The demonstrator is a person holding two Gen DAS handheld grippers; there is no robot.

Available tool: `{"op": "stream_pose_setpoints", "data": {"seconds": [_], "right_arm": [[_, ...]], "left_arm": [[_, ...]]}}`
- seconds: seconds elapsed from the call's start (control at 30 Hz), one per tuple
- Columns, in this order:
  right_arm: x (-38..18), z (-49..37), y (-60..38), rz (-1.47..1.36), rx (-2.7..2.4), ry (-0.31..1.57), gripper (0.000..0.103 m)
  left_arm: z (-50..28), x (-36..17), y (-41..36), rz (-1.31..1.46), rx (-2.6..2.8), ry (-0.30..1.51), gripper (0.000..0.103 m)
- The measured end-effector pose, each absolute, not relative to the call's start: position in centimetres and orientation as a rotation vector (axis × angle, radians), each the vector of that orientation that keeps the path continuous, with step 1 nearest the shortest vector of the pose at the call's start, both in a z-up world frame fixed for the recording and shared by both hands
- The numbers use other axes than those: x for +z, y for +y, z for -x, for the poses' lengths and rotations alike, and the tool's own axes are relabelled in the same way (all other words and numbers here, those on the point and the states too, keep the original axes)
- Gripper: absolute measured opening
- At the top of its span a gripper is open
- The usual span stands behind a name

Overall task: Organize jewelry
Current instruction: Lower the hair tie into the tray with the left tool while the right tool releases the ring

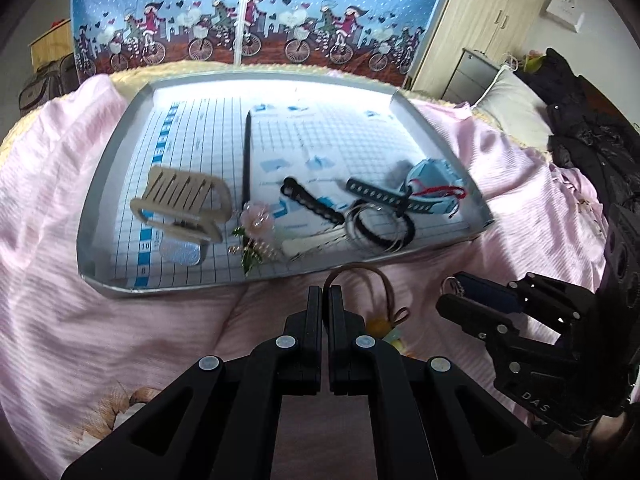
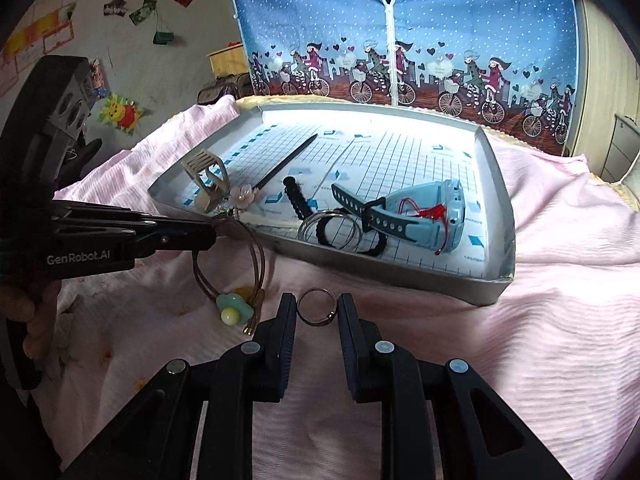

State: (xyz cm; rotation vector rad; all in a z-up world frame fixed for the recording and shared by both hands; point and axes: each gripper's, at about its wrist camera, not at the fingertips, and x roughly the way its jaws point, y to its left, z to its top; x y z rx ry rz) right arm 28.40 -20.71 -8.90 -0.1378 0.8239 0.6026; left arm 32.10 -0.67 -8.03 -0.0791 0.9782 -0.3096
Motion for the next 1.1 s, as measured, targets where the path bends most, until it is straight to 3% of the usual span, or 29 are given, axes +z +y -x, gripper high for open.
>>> {"op": "stream_pose_setpoints", "data": {"seconds": [0.6,0.87,1.1], "right_arm": [[-6.9,-27.9,-21.1,0.097,0.595,0.742,0.020],[-6.1,-30.2,-20.7,0.079,0.560,0.688,0.020],[-7.5,-31.8,-19.0,0.091,0.564,0.720,0.020]], "left_arm": [[-31.6,-4.4,-1.0,0.122,-0.343,0.876,0.001],[-33.6,-1.7,0.5,0.206,-0.310,0.715,0.001],[-35.3,-3.5,2.2,0.269,-0.312,0.770,0.001]]}}
